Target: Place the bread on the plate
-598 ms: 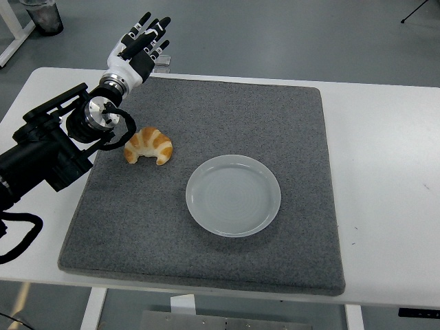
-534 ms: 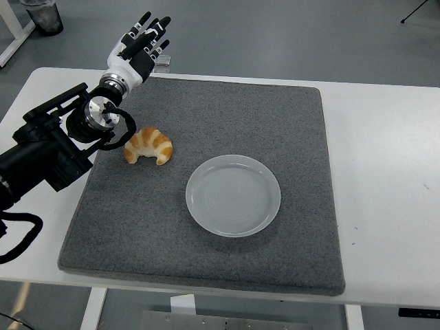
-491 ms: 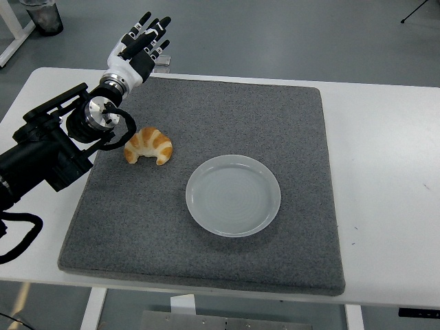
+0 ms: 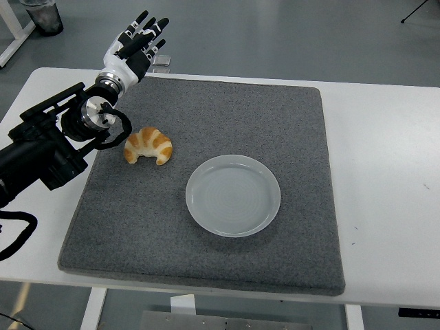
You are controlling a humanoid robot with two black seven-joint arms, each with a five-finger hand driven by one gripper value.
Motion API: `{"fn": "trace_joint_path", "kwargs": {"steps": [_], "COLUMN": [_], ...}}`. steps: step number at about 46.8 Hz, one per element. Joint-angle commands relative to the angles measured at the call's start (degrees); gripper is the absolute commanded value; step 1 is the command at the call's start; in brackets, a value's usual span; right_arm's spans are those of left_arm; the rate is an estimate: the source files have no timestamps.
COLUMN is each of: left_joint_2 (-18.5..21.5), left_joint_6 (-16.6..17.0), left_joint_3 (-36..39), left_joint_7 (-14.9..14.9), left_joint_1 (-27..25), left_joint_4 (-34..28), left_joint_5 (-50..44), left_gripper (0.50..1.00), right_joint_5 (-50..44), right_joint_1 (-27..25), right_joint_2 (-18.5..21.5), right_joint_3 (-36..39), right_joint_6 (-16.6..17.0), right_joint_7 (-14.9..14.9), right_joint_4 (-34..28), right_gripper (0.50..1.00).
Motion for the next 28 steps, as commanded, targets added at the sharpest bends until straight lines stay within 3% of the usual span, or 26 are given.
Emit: {"fn": "trace_joint_path", "kwargs": {"steps": [1,12,18,28], "left_joint_2": [1.2,5.6,11.9,17.4], "left_joint_6": [-0.3,-1.3,-1.3,-1.2], "left_joint_3": [0.0,3.9,12.7,30.5], "left_joint_7": [0.1,1.2,5.1,6.2], "left_joint_1": [-0.7,-2.6,-6.9,-18.7], "left_joint_4": [-0.2,-2.5,-9.2,-14.6], "left_joint_5": [3.1,11.5,11.6,11.8], "left_gripper": [0.994,0.992,0.992,0.992], "right_joint_5": [0.0,0.0,0.0,0.0], "right_joint_1": [0.0,0.0,0.0,0.0], "right_joint_2": [0.0,0.0,0.0,0.0], "right_joint_3": [0.0,0.0,0.0,0.0], "right_joint_6": [0.0,0.0,0.0,0.0], "right_joint_7": [0.0,0.0,0.0,0.0], "right_joint_4": [0.0,0.0,0.0,0.0], "right_gripper": [0.952,0.952,0.952,0.952]}}
